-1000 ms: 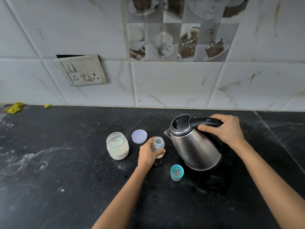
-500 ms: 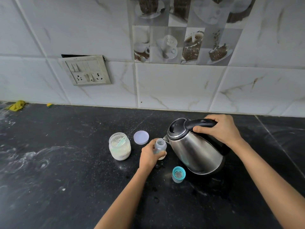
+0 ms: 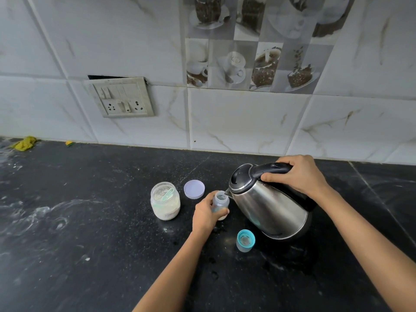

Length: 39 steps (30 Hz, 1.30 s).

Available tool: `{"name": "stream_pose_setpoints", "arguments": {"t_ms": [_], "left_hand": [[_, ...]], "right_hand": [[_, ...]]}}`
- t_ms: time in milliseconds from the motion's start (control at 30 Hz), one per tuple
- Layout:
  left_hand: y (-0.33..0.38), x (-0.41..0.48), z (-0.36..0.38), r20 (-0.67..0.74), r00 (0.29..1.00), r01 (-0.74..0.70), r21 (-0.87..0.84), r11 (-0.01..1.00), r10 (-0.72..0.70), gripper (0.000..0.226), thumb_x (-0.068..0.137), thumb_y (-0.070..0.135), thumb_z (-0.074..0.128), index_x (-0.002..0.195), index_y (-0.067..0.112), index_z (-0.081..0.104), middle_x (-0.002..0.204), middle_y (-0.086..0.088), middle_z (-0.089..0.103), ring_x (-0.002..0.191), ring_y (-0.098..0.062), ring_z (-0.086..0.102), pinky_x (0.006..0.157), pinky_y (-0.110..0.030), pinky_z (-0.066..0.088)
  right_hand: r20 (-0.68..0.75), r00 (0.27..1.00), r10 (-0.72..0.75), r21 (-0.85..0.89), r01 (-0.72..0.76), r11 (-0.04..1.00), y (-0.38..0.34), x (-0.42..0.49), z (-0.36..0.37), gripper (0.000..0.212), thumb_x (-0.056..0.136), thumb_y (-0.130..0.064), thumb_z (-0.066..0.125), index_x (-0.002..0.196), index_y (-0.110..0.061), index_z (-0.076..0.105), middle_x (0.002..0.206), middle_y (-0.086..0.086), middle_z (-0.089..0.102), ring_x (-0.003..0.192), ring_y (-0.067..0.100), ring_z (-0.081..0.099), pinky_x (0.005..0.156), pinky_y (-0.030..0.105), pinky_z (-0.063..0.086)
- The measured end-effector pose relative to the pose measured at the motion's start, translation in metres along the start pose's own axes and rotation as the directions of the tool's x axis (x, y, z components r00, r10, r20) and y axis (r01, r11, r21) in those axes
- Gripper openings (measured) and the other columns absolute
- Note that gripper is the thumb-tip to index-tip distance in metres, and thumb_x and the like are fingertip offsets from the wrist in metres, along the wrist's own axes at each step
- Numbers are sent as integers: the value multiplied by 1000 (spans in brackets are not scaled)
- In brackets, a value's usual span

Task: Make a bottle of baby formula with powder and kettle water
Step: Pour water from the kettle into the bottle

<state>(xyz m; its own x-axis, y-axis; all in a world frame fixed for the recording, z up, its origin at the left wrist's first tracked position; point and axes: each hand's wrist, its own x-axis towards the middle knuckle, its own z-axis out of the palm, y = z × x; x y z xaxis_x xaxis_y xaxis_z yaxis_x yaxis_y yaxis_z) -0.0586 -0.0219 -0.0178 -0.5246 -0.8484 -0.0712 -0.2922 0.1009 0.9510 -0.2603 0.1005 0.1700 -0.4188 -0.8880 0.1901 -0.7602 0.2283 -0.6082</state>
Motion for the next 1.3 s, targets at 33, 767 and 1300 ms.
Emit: {"name": "stream_pose_setpoints", "arguments": {"t_ms": [33, 767, 1300], "left_hand": [[0, 0, 0, 1, 1000, 2, 5, 1000, -2, 56, 64, 24, 79, 109, 47, 58, 105, 19, 67, 100, -2, 61, 92, -37, 51], [-4, 3, 2, -15, 1000, 22, 35, 999, -21, 60, 63, 27, 81, 115, 44, 56, 108, 18, 66, 102, -3, 60, 95, -37, 49], [-4, 4, 3, -20, 999, 36, 34, 999, -36, 60, 64, 24, 82, 116, 42, 57, 108, 18, 66, 100, -2, 61, 94, -37, 50]], "right_hand": [[3, 1000, 8, -7, -8, 1000, -1, 0, 0, 39, 54, -64, 80, 69, -30, 72, 59, -7, 66, 62, 17, 63, 60, 40, 50], [46, 999, 28, -113, -22, 993, -19, 4, -2, 48, 51, -72, 76, 73, -29, 73, 61, -8, 68, 66, 13, 64, 66, 39, 53], [57, 998, 30, -158, -21, 987, -24, 2, -8, 42, 55, -68, 78, 69, -29, 71, 60, -4, 66, 66, 18, 62, 62, 40, 50]]}}
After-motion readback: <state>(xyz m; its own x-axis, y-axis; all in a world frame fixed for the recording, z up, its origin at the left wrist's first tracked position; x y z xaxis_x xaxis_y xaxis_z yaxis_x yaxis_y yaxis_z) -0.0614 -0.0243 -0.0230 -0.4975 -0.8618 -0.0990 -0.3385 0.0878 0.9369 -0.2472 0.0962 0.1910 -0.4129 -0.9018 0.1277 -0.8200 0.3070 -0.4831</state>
